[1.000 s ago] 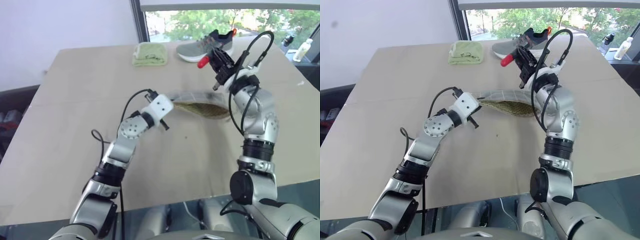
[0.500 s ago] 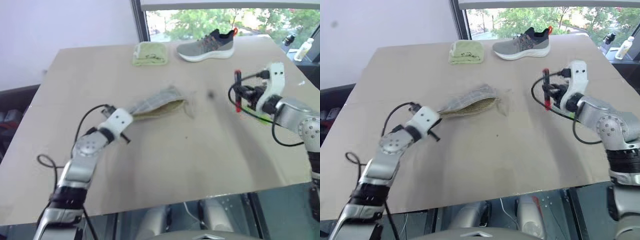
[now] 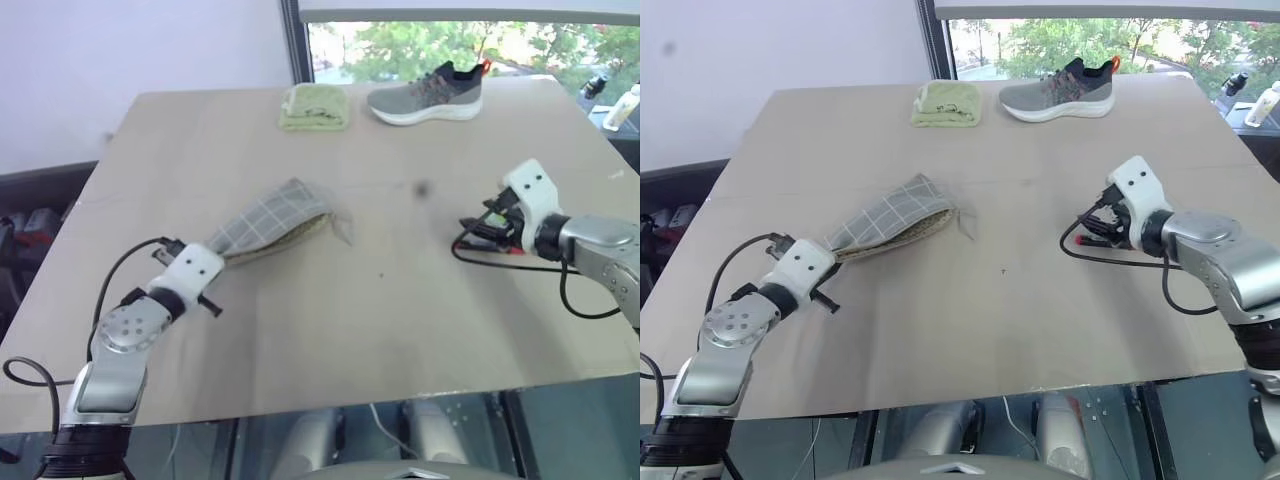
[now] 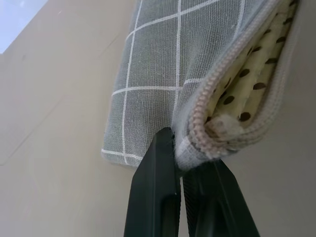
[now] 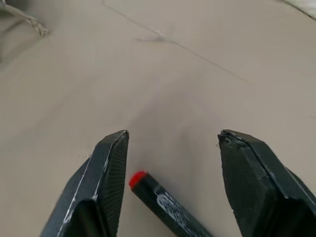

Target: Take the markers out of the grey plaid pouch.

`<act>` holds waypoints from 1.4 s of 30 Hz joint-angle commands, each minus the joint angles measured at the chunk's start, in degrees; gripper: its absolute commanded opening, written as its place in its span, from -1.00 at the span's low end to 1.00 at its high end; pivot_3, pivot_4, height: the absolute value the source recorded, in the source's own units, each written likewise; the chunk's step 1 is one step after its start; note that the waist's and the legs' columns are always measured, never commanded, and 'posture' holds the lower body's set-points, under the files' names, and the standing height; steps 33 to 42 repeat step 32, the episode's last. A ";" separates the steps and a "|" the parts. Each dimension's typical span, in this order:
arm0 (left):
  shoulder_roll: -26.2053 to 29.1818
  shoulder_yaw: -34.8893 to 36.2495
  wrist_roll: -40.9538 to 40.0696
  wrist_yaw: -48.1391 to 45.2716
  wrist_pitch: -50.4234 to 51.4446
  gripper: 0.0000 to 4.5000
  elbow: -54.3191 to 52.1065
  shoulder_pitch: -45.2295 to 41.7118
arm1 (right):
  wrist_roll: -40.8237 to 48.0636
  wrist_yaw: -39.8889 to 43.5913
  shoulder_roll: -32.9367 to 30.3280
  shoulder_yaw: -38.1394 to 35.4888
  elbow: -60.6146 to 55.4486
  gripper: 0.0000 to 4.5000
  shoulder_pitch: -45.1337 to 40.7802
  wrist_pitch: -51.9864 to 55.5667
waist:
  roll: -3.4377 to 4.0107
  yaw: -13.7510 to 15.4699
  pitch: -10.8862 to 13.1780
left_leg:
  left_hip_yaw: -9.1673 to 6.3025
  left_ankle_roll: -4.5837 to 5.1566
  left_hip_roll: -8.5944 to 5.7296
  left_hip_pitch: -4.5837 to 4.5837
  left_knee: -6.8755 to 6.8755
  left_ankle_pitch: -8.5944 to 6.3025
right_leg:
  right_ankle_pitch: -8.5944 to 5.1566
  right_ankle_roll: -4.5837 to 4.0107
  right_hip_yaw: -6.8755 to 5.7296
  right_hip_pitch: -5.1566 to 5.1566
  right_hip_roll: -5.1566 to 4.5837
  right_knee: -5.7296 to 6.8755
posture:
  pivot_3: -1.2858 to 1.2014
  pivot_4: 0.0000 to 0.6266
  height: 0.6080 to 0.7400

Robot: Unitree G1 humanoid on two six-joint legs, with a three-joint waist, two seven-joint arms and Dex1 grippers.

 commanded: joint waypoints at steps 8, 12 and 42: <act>0.87 6.04 -3.10 -1.02 -2.90 0.05 -5.10 6.19 | 5.42 13.50 2.26 -9.64 -10.72 0.37 17.65 -4.00 | -0.10 0.56 -0.06 | -0.15 0.00 0.00 -0.02 -0.12 0.00 | 0.00 0.00 -0.06 0.08 -0.03 -0.21 | 0.03 -0.52 1.00; -1.15 10.74 -10.53 -4.19 -0.26 0.05 -10.37 11.85 | 1.17 18.16 2.57 -12.03 -8.09 0.37 27.96 -12.54 | -0.11 1.02 -0.07 | -0.12 0.06 0.01 0.05 -0.11 -0.04 | 0.00 0.00 -0.06 0.20 -0.03 -0.34 | 0.03 -0.52 1.00; -7.24 3.97 -27.43 -10.59 11.36 0.05 -31.05 28.71 | -4.44 33.38 4.12 -13.82 2.89 0.37 34.57 -28.70 | 0.06 1.33 0.03 | -0.05 0.41 0.23 1.10 -0.12 -0.30 | 0.00 -0.06 -0.19 1.36 0.14 -0.59 | 0.03 -0.52 1.00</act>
